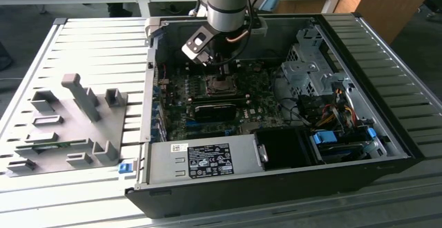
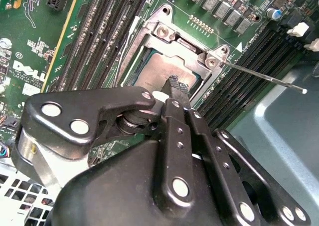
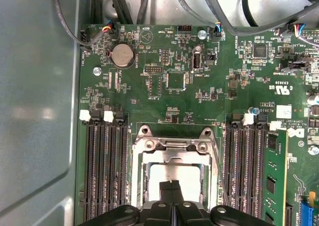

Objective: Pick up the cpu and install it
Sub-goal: 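Install the first cpu locking lever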

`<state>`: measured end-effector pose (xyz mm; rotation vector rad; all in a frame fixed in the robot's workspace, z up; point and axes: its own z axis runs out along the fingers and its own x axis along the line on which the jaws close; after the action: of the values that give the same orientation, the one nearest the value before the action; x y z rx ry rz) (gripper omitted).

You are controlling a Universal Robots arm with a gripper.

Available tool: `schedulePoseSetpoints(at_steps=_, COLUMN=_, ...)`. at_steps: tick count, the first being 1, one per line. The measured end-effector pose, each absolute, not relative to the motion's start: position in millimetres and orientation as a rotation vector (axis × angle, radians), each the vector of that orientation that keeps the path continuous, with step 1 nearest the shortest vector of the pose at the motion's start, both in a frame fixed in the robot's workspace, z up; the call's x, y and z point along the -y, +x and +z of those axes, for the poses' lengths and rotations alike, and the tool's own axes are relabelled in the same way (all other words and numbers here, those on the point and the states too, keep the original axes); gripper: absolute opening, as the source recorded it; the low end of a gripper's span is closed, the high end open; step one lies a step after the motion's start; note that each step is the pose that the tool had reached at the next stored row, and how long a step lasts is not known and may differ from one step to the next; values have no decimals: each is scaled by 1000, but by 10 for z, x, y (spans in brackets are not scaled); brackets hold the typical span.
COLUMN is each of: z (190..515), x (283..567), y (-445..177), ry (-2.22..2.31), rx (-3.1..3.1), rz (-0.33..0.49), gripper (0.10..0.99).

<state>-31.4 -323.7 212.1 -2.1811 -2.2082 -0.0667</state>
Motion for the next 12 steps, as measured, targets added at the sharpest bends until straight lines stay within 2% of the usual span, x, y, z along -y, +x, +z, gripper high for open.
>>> schedulePoseSetpoints(at_steps=12, z=2220, x=3237, y=-313, ry=-2189, rx=2200, rz=-68, gripper=106)
